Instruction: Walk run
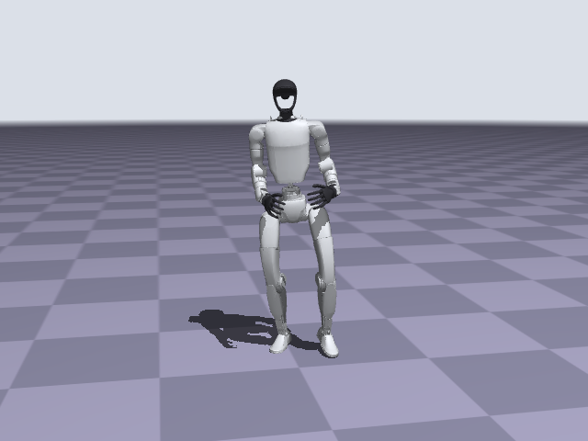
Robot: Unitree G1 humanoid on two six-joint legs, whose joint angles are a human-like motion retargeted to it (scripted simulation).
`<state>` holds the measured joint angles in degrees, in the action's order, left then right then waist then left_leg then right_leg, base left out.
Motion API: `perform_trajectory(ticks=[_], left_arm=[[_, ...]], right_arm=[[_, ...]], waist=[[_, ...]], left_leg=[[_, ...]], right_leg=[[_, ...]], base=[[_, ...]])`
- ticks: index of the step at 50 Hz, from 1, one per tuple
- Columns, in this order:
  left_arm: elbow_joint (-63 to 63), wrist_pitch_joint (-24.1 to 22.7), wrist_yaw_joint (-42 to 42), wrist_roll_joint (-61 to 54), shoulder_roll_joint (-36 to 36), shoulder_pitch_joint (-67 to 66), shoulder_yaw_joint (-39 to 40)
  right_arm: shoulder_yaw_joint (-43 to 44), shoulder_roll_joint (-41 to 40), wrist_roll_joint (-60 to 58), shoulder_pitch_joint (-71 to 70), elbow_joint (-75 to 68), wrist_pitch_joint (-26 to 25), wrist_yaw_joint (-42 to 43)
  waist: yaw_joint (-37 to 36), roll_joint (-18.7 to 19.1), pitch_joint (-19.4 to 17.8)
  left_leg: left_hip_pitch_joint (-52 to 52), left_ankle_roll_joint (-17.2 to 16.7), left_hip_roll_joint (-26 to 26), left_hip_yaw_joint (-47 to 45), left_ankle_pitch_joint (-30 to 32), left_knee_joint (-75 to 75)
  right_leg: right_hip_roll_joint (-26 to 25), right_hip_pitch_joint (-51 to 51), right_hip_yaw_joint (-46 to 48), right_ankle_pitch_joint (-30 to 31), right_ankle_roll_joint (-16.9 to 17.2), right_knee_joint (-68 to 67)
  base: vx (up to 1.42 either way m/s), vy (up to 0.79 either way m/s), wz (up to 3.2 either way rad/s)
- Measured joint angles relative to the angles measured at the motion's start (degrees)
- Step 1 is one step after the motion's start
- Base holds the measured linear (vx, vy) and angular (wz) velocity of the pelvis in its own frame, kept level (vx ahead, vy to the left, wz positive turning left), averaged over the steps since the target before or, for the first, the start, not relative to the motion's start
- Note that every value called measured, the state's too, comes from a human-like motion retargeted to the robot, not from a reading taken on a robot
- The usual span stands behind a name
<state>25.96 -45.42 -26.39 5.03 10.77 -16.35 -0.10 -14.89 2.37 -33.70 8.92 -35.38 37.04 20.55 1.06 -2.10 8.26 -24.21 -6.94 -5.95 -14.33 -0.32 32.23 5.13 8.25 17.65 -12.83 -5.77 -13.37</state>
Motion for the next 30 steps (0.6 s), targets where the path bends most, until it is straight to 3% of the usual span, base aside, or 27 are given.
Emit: perform_trajectory(ticks=[3, 5, 7, 8, 10, 13, 15, 19, 23, 25, 27, 30], left_arm=[[-3.1, 2.2, 0.5, -2.4, -0.8, 0.1, -0.2], [-4.6, 3.6, 0.3, -3.7, -1.2, 0.9, -1.4], [-4.6, 4.6, -1.1, -4.7, -1.6, 2.5, -3.3], [-4.2, 5.1, -2.5, -5.3, -2.0, 3.6, -3.8], [-2.6, 6.6, -5.7, -7.6, -2.6, 6.1, -4.0], [-1.4, 7.3, -8.7, -10.0, -1.8, 9.2, -3.2], [-1.9, 6.9, -9.7, -10.3, 0.6, 9.8, -3.6], [-3.2, 6.3, -9.5, -9.0, 3.2, 9.7, -4.3], [-2.7, 6.8, -9.0, -9.6, 2.5, 8.4, -3.9], [-2.3, 7.2, -9.8, -10.1, 2.0, 8.0, -3.4], [-1.2, 8.1, -11.5, -11.9, 1.0, 7.6, -2.5], [0.8, 9.2, -13.4, -14.8, -1.0, 6.7, -1.9]], right_arm=[[-3.2, -1.2, 4.5, -2.9, 0.5, 0.1, -3.1], [-3.1, -1.4, 6.5, -3.4, 1.0, -0.3, -5.4], [-1.3, -1.6, 7.4, -2.5, 0.7, -1.0, -7.0], [-0.5, -1.8, 7.9, -2.0, 0.1, -1.2, -7.5], [-0.1, -2.4, 9.4, -0.9, -1.9, -2.0, -8.4], [-1.5, -2.8, 14.2, 1.4, -3.7, -2.6, -7.9], [-1.5, -1.2, 17.8, 2.5, -3.6, -2.3, -6.4], [0.6, 1.8, 14.2, 3.6, -1.4, -1.5, -7.4], [0.4, 2.7, 10.6, 4.1, 0.1, -1.8, -8.2], [0.4, 2.2, 10.2, 4.3, 0.3, -2.3, -7.7], [0.2, 0.6, 10.5, 4.5, -0.1, -3.1, -6.8], [0.2, -1.7, 11.6, 5.8, -0.9, -3.6, -6.0]], waist=[[-4.1, 1.5, -2.6], [-5.8, 2.2, -3.9], [-4.9, 3.8, -4.1], [-3.2, 4.3, -3.8], [1.1, 5.9, -3.7], [3.3, 5.2, -4.1], [1.8, 4.2, -3.3], [-0.3, 3.8, -2.1], [3.0, 2.0, -2.1], [4.8, 0.4, -2.1], [5.5, -1.7, -2.1], [5.3, -3.0, -1.8]], left_leg=[[-0.2, -3.1, 0.8, 12.3, 2.8, -15.5], [0.1, -4.2, -0.5, 15.1, 6.7, -20.6], [-0.2, -0.2, -2.2, 10.0, 9.5, -20.0], [-0.3, 1.9, -2.4, 9.7, 6.3, -17.5], [-1.9, 2.3, -5.2, 9.9, 2.6, -13.6], [0.1, 1.8, -7.0, 5.6, -1.3, -12.5], [3.2, 2.2, -8.1, 0.6, -2.3, -14.6], [8.1, 2.4, -10.3, -8.4, -3.6, -18.8], [12.9, 3.1, -8.1, -16.6, -5.6, -21.9], [15.4, 3.4, -5.9, -20.3, -7.0, -23.1], [18.7, 3.1, -4.0, -24.5, -7.9, -24.9], [23.7, 1.9, -2.1, -28.7, -8.9, -27.4]], right_leg=[[-4.3, -4.1, -7.2, -1.3, -0.9, 2.9], [-5.4, -7.2, -11.2, -2.9, -0.4, 3.9], [-6.9, -9.3, -12.5, -5.2, 0.9, 3.6], [-7.2, -9.3, -12.5, -6.2, 1.8, 2.6], [-8.7, -7.8, -12.3, -6.9, 4.0, -1.3], [-6.5, -3.7, -10.9, -0.9, 9.6, -8.2], [-4.1, -1.0, -7.3, 2.4, 11.4, -12.7], [0.9, 4.6, 6.7, -0.1, 6.7, -17.6], [0.4, 6.6, 16.8, -1.4, 6.0, -11.3], [0.1, 7.0, 21.4, -0.9, 7.4, -6.1], [-1.3, 6.2, 27.0, 2.0, 2.0, -1.1], [-5.2, 2.9, 33.4, 0.8, -3.4, 5.1]], base=[[0.49, 0.13, -2.34], [0.67, 0.31, -1.71], [0.52, 0.22, -0.74], [0.49, 0.14, -0.41], [0.37, 0.04, -0.6], [0.18, -0.02, -1.5], [0.35, 0.05, -2.03], [0.24, 0.05, -1.95], [0.14, -0.04, -1.42], [0.1, -0.11, -1.28], [0.13, -0.16, -1.62], [0.24, -0.13, -1.44]])
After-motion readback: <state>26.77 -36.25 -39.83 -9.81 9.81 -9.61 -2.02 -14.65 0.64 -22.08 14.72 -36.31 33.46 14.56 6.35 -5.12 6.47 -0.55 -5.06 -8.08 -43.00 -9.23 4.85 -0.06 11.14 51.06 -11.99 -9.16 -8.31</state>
